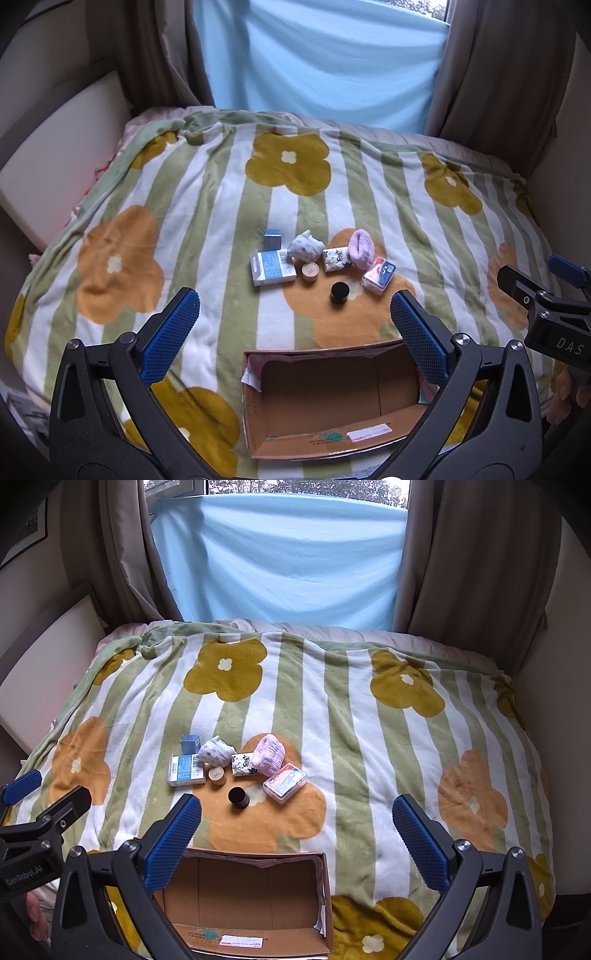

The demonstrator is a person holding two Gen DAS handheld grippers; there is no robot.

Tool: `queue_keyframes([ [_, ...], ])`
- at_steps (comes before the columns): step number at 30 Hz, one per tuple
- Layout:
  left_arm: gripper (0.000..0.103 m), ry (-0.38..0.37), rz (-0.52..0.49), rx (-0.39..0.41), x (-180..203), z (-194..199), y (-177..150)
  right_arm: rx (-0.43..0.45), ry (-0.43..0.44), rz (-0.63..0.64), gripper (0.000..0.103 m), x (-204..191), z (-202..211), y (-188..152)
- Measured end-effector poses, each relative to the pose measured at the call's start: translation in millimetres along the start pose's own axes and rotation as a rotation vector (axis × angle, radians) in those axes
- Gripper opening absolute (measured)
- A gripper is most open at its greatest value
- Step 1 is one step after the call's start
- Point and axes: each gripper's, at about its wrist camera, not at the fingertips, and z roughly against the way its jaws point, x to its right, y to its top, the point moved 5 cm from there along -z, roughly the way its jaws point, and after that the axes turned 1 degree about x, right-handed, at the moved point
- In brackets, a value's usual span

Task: Organize objects

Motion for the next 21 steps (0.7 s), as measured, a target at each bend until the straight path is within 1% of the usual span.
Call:
queue_keyframes([
  [6, 0.102, 0.005, 0.014, 0.005, -3.0, -0.7, -1.2, 0.002, 0.000, -0.003, 0.103, -0.1, -0.9, -1.2],
  [9, 0.102, 0.008, 0.011, 0.008, -2.6, 0.0, -1.0, 0.002, -0.001, -0.002, 0.103, 0.4, 0.1, 4.2],
  [14, 0.102, 0.021, 0.001, 0.014, -0.9, 2.0, -0.7, 0.001, 0.000, -0.003, 0.103, 1.9, -1.5, 0.6],
  [19, 0.102, 0.018, 0.006, 0.010, -0.2, 1.7, -0.9, 0.002, 0.001, -0.005, 0.103, 0.7, -1.8, -2.4],
  [21, 0.102, 0.012, 0.011, 0.008, -0.2, 1.6, -0.9, 0.000, 0.004, -0.010, 0.103, 5.8, 0.4, 3.3],
])
